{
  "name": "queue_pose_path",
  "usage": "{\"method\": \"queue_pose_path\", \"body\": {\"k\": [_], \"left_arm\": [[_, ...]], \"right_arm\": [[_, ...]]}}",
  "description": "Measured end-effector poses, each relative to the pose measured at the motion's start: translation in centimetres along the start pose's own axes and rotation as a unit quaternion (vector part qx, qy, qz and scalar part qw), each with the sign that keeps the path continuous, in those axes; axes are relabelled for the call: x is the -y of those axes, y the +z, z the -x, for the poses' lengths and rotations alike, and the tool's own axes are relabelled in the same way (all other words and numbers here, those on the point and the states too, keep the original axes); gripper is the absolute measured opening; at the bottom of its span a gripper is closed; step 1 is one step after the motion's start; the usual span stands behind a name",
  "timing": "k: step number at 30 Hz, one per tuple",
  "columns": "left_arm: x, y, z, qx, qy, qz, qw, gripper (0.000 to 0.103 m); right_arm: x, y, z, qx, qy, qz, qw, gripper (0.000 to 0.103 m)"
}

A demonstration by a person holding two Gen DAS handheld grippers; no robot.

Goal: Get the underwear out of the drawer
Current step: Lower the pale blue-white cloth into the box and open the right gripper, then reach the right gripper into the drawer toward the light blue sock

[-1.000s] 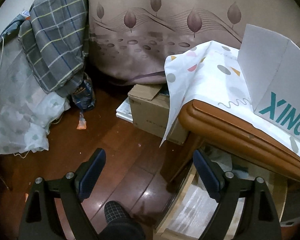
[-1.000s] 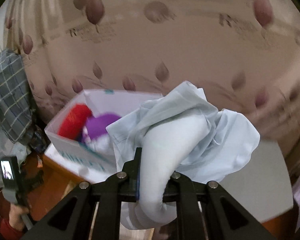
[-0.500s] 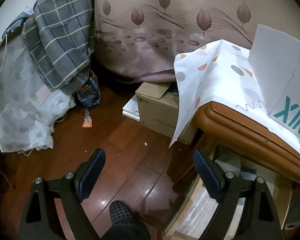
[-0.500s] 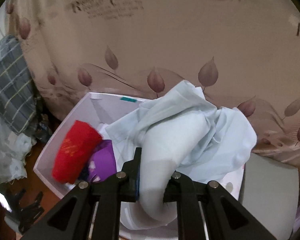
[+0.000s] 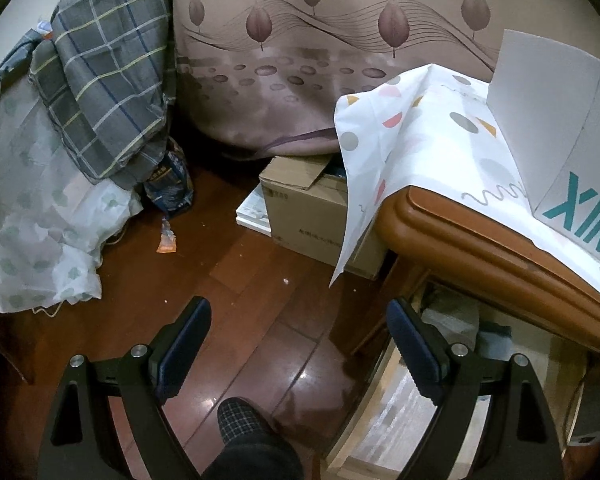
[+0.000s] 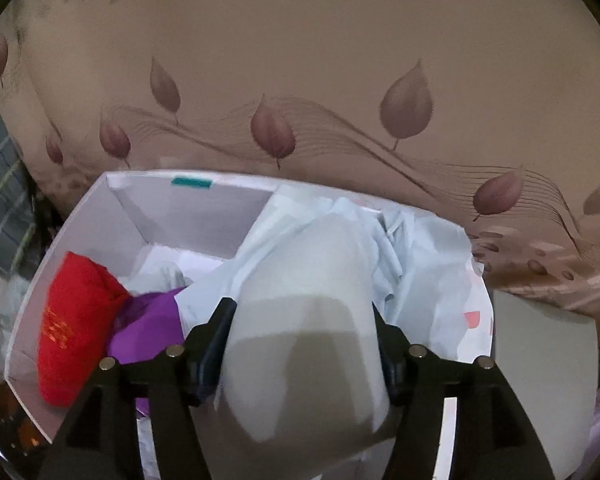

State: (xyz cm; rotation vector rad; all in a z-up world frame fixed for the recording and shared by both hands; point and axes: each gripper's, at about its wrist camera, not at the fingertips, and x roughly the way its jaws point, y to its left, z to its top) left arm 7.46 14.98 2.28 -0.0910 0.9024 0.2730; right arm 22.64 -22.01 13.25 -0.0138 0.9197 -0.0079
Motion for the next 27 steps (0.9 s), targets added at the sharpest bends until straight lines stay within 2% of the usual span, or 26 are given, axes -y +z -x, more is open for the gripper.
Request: {"method": "queue_pose_path", "body": {"k": [4,7,11,15,20,23,27], "left_arm": [[0.0,-0.1,-0.3,-0.007,-0.006,-0.002,1.0000,0.087],[-0.1,0.0,-0.6,-0.008,0.003,-0.004,1.0000,0.087],[-0.7,0.0,-0.7,-0.010,0.005,0.008,0.9999,0.087],[-0.9,0.1,-0.6,-0.007,0.011,0.012,0.9998,0.087],[-1.6,0.2,-0.5,-0.010,0.011,0.019,0.9997,0.087],[-2.5,0.3,-0.7,-0.015,0.016,0.036,0.9991,0.087],[-3.7,0.5,-0.7,-0.019,0.013,0.058,0.9980,0.087]], "right_arm": [[0.1,-0.5,3.0,0.037,-0.001,0.002,0.999,0.069],[0.0,-2.0,6.4,0.071,-0.007,0.018,0.997,0.069],[-0.9,-6.0,11.5,0.120,0.004,0.052,0.991,0.069],[-2.4,-12.1,15.1,0.137,0.040,0.089,0.986,0.069],[-5.9,-20.0,14.4,0.097,0.069,0.155,0.981,0.069],[-8.3,-24.3,10.5,0.030,0.102,0.167,0.980,0.069],[-11.2,-27.0,4.2,-0.047,0.121,0.184,0.974,0.069]]}}
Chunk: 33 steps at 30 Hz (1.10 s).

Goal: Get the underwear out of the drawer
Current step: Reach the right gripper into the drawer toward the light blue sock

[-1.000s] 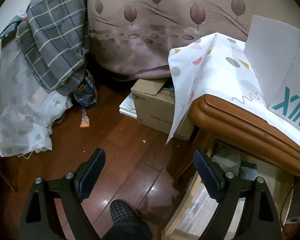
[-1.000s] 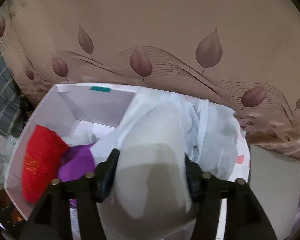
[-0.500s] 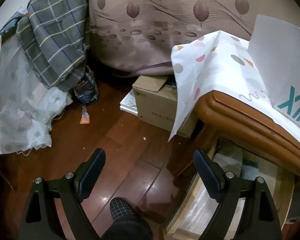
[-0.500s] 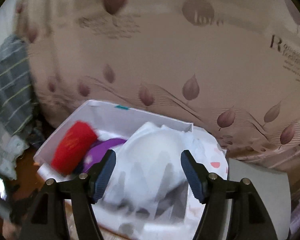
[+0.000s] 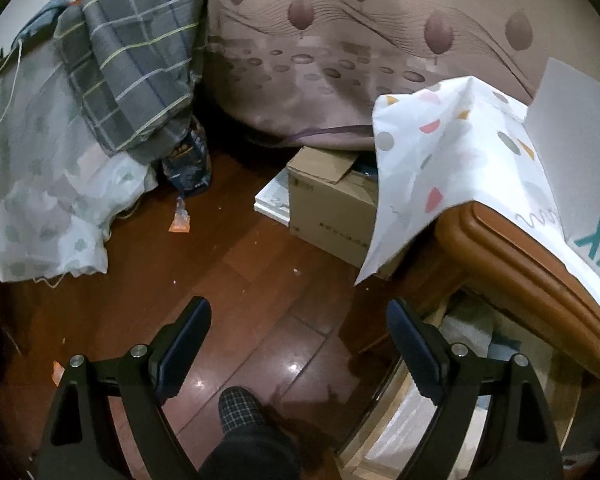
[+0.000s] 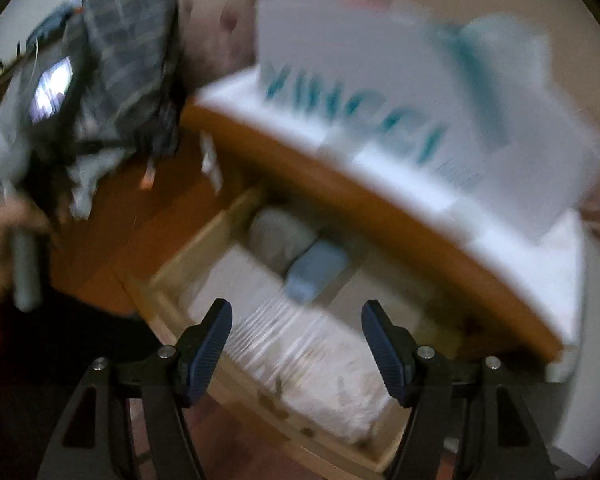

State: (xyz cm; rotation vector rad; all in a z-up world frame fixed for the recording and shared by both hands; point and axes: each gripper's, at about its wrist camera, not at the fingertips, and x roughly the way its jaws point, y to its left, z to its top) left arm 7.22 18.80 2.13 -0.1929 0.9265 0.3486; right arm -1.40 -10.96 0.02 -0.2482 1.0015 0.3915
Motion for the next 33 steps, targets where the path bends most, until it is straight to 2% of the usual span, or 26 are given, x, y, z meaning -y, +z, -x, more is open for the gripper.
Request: {"method": "queue_pose_path", "body": {"k": [7,11,15,21,28,29,30,33], "left_arm": [[-0.8,0.2,0.1,0.000,-0.003,0.006,1.0000,0.087],[-0.6,0.3,0.3,0.005,-0.005,-0.006,1.0000,0.087],[-0.1,0.3,0.2,0.005,-0.006,-0.013,0.9999,0.087],[1.0,0.1,0.1,0.001,-0.006,-0.028,0.9996,0.087],[1.5,-0.1,0.3,0.005,-0.006,-0.040,0.9992,0.087],[1.5,-0.1,0.3,0.007,-0.006,-0.043,0.9990,0.087],[1.6,-0.2,0.3,0.006,-0.005,-0.044,0.9990,0.087],[1.7,-0.2,0.0,-0.002,-0.007,-0.045,0.9990,0.088]], "right_arm": [[-0.9,1.7,-10.8,-0.096,0.024,0.028,0.995,0.069],[-2.7,1.0,-15.2,-0.133,-0.014,0.110,0.985,0.069],[-3.6,0.9,-17.5,-0.131,-0.060,0.155,0.977,0.069],[-4.3,1.0,-20.0,-0.129,-0.105,0.185,0.968,0.069],[-3.4,0.8,-22.0,-0.126,-0.115,0.186,0.968,0.068],[-3.2,0.7,-22.1,-0.125,-0.117,0.187,0.967,0.058],[-3.0,0.5,-22.1,-0.125,-0.120,0.186,0.967,0.053],[-1.9,0.2,-21.6,-0.128,-0.101,0.166,0.973,0.045]]}}
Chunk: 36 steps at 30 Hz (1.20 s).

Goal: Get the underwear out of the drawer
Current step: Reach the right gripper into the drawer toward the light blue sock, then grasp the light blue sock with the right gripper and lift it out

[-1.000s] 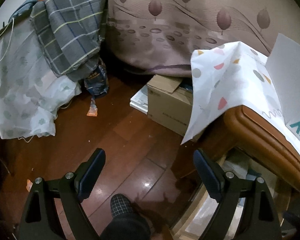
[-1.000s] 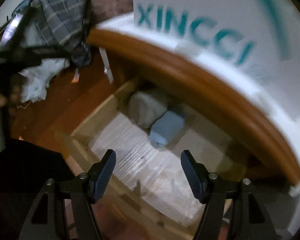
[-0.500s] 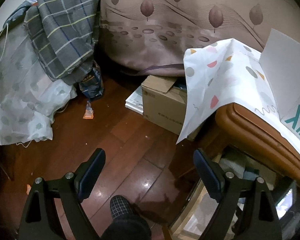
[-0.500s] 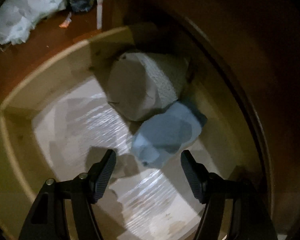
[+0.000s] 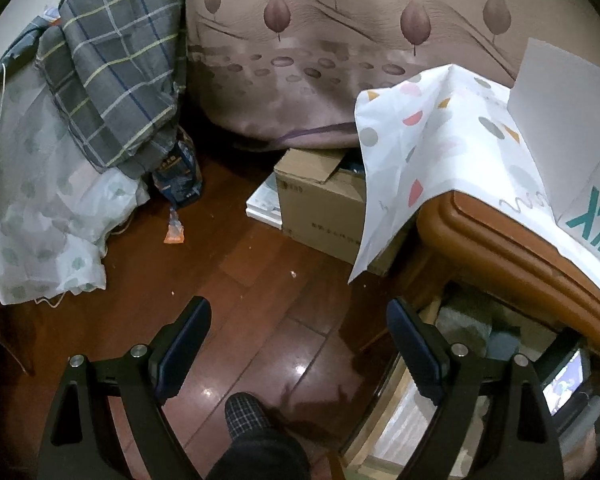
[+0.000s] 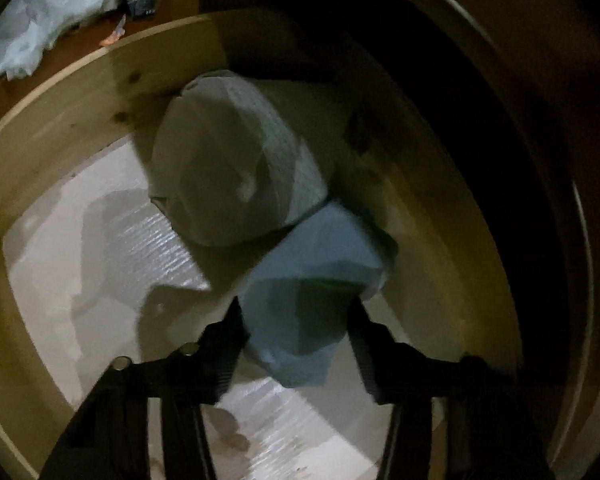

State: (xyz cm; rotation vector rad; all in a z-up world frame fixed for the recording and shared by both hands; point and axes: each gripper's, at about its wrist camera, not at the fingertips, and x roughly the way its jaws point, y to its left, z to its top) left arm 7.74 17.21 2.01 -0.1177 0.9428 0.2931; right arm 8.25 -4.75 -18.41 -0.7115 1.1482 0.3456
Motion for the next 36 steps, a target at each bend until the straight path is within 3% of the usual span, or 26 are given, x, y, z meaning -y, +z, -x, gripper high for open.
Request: {"method": "queue_pose_path", "body": {"k": [11,14,16,18,19,23,28,36], "left_arm": [[0.9,-0.6,-0.4,-0.005,0.004,-0.021,0.9998,0.087],[1.1,-0.7,-0.4,-0.003,0.004,-0.025,0.9997,0.087],[1.2,-0.6,-0.3,-0.003,0.004,-0.026,0.9996,0.088],[1.2,-0.6,-0.3,-0.003,0.002,-0.027,0.9996,0.087],[1.2,-0.6,-0.4,-0.004,0.003,-0.027,0.9996,0.087],[1.2,-0.4,-0.7,-0.009,0.003,-0.027,0.9996,0.088],[1.5,-0.5,-0.8,-0.011,0.004,-0.034,0.9993,0.087],[2.0,-0.9,-0.9,-0.012,0.005,-0.046,0.9988,0.088]], "right_arm": [[1.8,-5.5,1.7,-0.054,0.031,0.001,0.998,0.044],[2.2,-6.5,2.0,-0.067,0.044,0.005,0.997,0.048],[2.5,-6.5,2.3,-0.065,0.050,-0.003,0.997,0.051],[2.8,-6.1,2.4,-0.063,0.058,-0.010,0.996,0.063],[2.3,-7.3,3.3,-0.055,0.058,-0.016,0.997,0.064],[2.6,-6.0,3.2,-0.048,0.077,-0.038,0.995,0.065],[2.6,-5.6,2.2,-0.054,0.053,-0.031,0.997,0.065],[2.8,-5.8,1.3,-0.054,0.054,-0.026,0.997,0.065]]}}
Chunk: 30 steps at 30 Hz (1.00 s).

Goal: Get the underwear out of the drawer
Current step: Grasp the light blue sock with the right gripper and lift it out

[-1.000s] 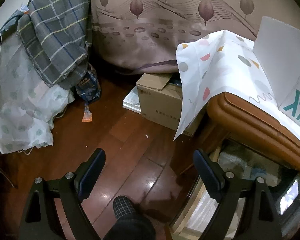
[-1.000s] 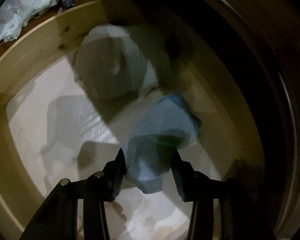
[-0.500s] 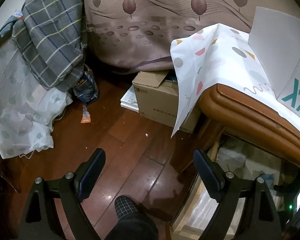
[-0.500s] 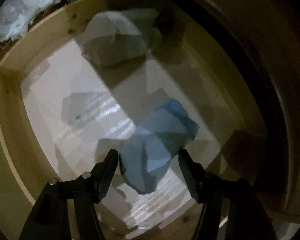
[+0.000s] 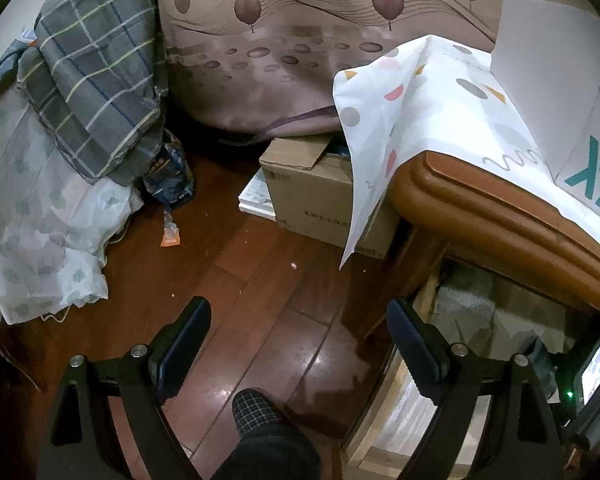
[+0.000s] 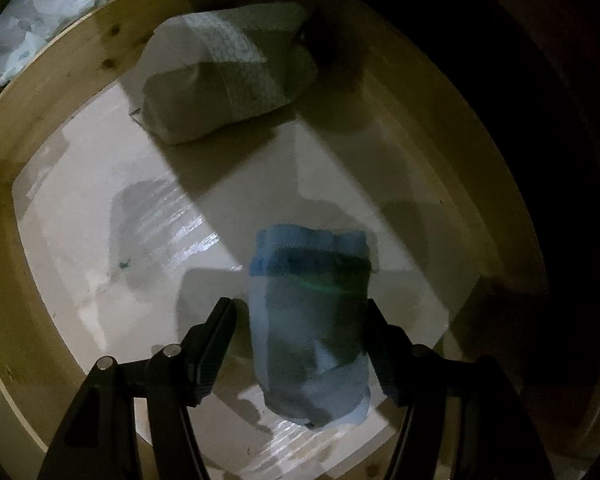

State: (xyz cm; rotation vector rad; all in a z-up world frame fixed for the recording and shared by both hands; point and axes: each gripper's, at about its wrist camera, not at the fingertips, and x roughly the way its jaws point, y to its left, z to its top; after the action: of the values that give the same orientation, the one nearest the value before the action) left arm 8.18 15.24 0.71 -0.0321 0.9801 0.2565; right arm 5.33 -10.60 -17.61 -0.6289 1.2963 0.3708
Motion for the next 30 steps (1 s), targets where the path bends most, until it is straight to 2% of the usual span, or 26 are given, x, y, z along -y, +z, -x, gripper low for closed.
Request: {"method": "queue_pose_path", "body": {"k": [15,25,26,29,30], "left_arm": [[0.8,-0.2,-0.4,-0.004,-0.006,-0.013,0.9999,0.088],[1.2,-0.3,-0.7,-0.010,-0.011,-0.017,0.9997,0.088],[1.3,-0.3,-0.7,-0.010,-0.012,-0.018,0.9997,0.088],[1.4,-0.4,-0.7,-0.012,-0.015,-0.020,0.9996,0.088],[1.4,-0.4,-0.8,-0.014,-0.016,-0.020,0.9996,0.088]], "right_arm": [[2.2,-0.1,-0.5,0.015,0.017,-0.001,1.000,0.065],[2.8,-0.8,-3.1,0.023,0.026,-0.010,0.999,0.064],[2.7,-1.0,-3.2,0.024,0.027,-0.010,0.999,0.063],[3.1,-1.1,-2.8,0.025,0.054,-0.023,0.998,0.047],[3.2,-1.1,-2.8,0.024,0.061,-0.023,0.998,0.047]]}}
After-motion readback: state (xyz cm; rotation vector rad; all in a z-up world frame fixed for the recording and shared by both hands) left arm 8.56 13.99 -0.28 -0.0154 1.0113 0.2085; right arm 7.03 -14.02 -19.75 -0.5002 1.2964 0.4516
